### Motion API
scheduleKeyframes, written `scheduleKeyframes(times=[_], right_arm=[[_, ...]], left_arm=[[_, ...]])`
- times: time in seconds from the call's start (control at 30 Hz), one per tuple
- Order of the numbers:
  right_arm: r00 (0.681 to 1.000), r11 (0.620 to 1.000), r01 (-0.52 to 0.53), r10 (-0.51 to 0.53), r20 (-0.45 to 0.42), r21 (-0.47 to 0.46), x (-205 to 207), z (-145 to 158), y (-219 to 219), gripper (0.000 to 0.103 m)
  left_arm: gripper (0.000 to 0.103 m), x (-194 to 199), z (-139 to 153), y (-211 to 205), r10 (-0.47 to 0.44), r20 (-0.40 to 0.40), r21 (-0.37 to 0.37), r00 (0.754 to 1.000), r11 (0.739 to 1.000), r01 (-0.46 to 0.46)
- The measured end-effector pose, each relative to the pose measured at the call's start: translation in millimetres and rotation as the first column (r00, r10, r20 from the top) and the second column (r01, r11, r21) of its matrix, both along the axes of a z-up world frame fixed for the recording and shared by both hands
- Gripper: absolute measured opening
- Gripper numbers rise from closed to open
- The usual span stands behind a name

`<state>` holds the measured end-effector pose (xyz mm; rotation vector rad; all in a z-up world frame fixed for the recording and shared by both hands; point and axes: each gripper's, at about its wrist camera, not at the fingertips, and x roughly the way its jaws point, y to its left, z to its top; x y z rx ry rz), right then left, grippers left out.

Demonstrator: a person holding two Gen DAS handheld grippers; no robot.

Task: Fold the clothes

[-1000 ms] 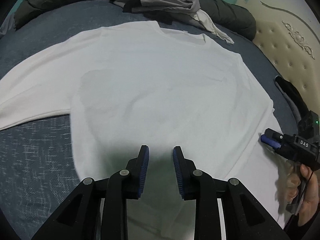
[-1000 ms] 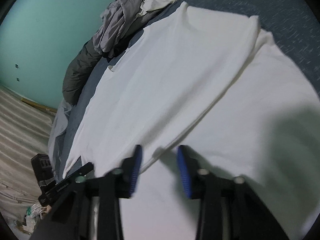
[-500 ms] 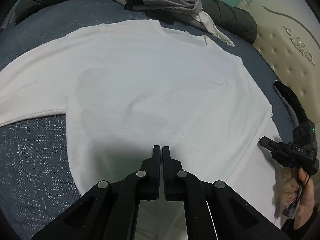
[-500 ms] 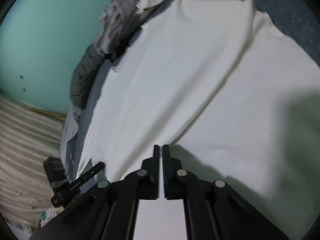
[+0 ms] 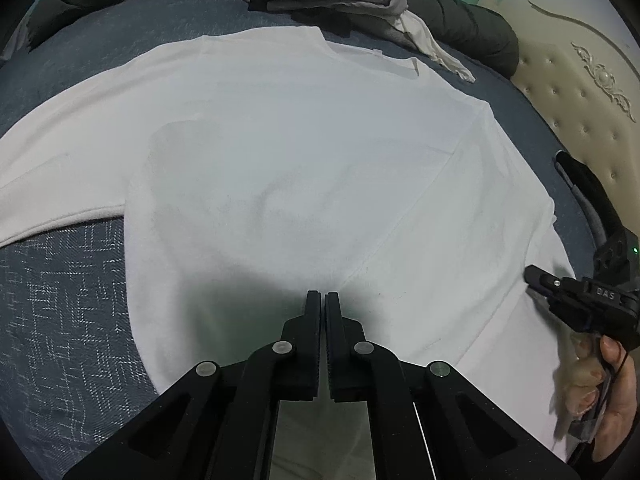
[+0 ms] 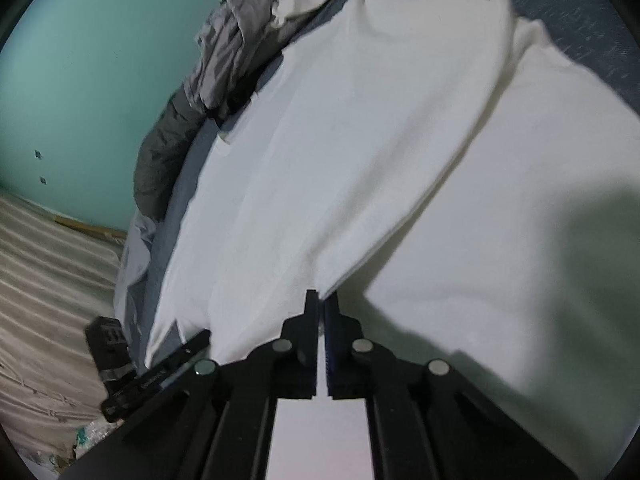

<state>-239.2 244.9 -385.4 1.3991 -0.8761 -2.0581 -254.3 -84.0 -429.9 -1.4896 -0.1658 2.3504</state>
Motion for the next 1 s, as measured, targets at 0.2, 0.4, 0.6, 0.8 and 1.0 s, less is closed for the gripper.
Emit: scheduleKeyframes(times=[0.2,0.4,0.6,0.8,1.0], right_arm=[[1.000,1.000,0.000,0.000,0.015,0.016,1,-4,2,0.002],[1.000,0.998,-0.011,0.009,0.029,0.063,2,-9,-2,0.002],[1.000,0.991,-0.002,-0.001,0.021,0.136,5,1,-3,0.003],[0.998,0.979,0.047,-0.038,-0.047,0.199,8,22,6,0.004],[0.998,0.982,0.055,-0.049,-0.042,0.179,6,21,8,0.004]], left_arm=[[0.002,0,-2,1,0.003,0.003,-0.003,1.000,1.000,-0.003],[0.002,0,-2,2,0.002,0.004,-0.006,1.000,1.000,-0.002],[0.002,16,19,6,-0.012,-0.059,-0.048,0.998,0.999,0.009],[0.002,42,24,41,-0.148,-0.071,-0.092,0.986,0.986,0.141],[0.002,57,11,43,-0.187,-0.023,-0.109,0.982,0.977,0.183]])
